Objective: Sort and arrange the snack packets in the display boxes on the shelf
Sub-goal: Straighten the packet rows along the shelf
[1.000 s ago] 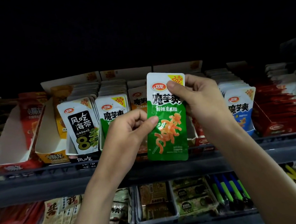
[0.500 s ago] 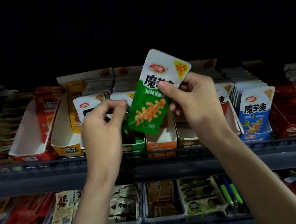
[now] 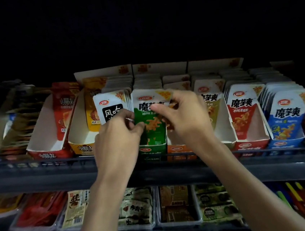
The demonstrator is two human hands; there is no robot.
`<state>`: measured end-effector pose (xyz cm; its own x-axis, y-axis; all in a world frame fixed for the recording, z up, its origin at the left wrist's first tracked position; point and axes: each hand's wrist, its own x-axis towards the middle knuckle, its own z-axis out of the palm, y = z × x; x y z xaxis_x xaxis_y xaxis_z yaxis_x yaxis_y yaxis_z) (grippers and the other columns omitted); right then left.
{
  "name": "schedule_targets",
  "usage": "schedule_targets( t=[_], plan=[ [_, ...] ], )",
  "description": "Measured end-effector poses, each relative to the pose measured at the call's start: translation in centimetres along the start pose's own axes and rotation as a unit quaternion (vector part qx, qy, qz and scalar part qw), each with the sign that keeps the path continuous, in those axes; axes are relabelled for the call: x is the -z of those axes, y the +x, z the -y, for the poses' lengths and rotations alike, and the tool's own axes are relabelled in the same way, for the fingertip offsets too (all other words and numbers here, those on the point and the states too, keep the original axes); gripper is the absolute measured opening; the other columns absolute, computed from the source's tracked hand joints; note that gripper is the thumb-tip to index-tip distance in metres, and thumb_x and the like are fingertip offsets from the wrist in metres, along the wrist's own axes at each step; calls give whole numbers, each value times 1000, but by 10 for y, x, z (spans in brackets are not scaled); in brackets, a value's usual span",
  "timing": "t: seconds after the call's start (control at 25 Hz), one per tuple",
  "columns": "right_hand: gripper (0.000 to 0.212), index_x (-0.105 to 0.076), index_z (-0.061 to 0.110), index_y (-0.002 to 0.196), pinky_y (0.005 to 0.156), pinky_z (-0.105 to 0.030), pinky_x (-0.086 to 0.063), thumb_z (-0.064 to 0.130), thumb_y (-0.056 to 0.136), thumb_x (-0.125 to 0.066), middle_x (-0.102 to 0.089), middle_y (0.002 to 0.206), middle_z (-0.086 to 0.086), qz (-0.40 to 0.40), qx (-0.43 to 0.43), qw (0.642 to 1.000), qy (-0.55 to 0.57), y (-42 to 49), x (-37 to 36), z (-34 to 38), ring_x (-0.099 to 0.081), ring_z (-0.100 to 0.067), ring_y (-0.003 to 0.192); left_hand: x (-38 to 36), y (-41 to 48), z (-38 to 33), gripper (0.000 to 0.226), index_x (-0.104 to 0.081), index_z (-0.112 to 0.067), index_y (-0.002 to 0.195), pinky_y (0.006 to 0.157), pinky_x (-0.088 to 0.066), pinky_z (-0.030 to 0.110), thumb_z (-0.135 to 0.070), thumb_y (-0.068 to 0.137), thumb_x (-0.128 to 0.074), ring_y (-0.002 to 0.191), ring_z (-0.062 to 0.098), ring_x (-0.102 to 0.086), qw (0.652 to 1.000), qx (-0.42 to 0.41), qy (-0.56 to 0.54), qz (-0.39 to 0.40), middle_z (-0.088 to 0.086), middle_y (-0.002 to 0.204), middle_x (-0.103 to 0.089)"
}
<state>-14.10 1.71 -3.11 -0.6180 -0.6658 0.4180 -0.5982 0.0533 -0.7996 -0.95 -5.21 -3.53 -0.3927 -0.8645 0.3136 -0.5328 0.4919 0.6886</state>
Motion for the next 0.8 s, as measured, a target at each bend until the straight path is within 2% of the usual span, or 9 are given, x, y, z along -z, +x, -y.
schedule_targets(
  t=[0.12,0.28,0.48,0.56,0.64,0.72,0.8],
  plan=[
    [36,-70,29,118,87,-40,-53,44,85,-70,-74,105,5,24,-6,994,-104,0,-12,-10,-66,-16,102,-4,-2,-1,27,-60,-24,108,62,-35,30,-41,88,-66,80,20,-57,997,-15,76,-7,-9,84,-63],
    [35,-69,26,121,80,-33,-49,38,88,-69,-71,108,5,18,21,985,-171,1,-11,-9,-63,-20,101,-11,-1,1,39,-50,-22,111,65,-38,32,-41,84,-72,91,29,-64,993,-16,112,-31,1,95,-68],
    [45,-56,20,122,74,-33,-42,37,85,-73,-59,115,4,16,27,967,-254,5,-14,-9,-61,-23,101,-15,-3,-1,37,-44,-27,99,64,-39,33,-36,81,-75,79,22,-58,993,-29,111,-26,-6,86,-60],
    [50,-48,21,121,70,-32,-39,36,82,-76,-56,114,4,2,23,966,-259,4,-17,-10,-60,-22,97,-15,-3,1,28,-53,-30,99,68,-43,34,-37,81,-74,85,21,-59,991,-48,125,-8,-6,94,-62],
    [54,-41,25,116,69,-31,-39,35,79,-79,-53,109,7,-14,15,970,-241,4,-18,-8,-58,-17,91,-15,-3,2,29,-62,-33,109,75,-45,35,-40,83,-71,96,24,-60,987,-62,151,1,-3,108,-63],
    [57,-37,27,113,69,-32,-41,34,78,-81,-51,105,9,-15,-4,976,-216,2,-17,-9,-57,-15,88,-16,-3,2,35,-61,-36,119,77,-43,34,-42,86,-68,103,25,-59,983,-65,171,11,-2,116,-60],
    [59,-36,27,113,71,-36,-45,36,77,-81,-51,103,8,-12,-22,982,-187,1,-14,-9,-57,-15,88,-16,-3,1,34,-62,-35,119,77,-43,34,-42,86,-68,104,25,-59,983,-60,171,18,-2,117,-59]
  ],
)
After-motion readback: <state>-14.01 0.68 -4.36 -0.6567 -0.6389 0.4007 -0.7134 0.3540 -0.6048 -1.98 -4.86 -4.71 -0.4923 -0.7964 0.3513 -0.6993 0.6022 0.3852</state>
